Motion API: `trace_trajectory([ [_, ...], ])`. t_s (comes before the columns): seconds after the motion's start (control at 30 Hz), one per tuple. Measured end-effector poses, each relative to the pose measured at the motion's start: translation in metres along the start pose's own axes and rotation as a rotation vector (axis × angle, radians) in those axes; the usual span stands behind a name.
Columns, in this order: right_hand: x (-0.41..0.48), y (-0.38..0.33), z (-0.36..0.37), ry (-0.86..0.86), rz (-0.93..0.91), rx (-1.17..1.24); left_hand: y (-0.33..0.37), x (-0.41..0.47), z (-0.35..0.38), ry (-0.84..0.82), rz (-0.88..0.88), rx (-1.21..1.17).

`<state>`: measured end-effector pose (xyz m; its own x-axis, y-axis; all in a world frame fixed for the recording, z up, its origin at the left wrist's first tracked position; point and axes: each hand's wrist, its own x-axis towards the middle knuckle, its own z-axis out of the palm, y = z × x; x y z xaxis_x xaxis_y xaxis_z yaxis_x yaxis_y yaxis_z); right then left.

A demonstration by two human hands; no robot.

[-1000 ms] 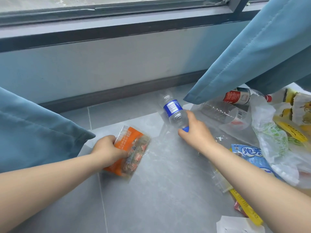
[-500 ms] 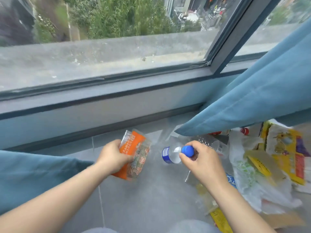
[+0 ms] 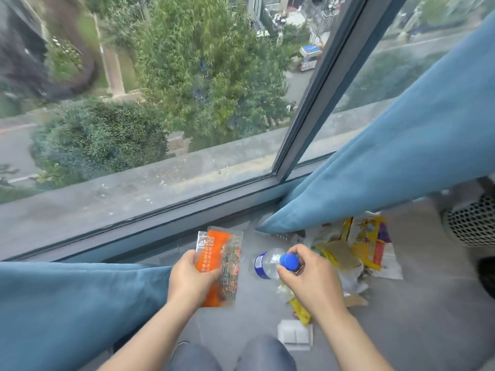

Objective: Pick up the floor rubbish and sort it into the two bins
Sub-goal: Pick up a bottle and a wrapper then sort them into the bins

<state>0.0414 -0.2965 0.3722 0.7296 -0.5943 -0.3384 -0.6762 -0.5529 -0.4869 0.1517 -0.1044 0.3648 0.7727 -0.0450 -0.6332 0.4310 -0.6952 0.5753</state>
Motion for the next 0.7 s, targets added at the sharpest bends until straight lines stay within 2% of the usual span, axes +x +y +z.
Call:
trace_trajectory([
  [0.33,-0.133,-0.071,-0.195,0.102,0.026,0.085,0.121,-0.194,-0.084,-0.025,0.144,-0.015],
  [0.47,-0.183,-0.088,-0.246,0.178,0.017,0.104,0.15,-0.251,-0.103,-0.045,0.233,-0.02],
  [0.7,-0.232,-0.1,-0.306,0.426,0.116,0.222,0.193,-0.305,-0.125,-0.11,0.399,0.016],
])
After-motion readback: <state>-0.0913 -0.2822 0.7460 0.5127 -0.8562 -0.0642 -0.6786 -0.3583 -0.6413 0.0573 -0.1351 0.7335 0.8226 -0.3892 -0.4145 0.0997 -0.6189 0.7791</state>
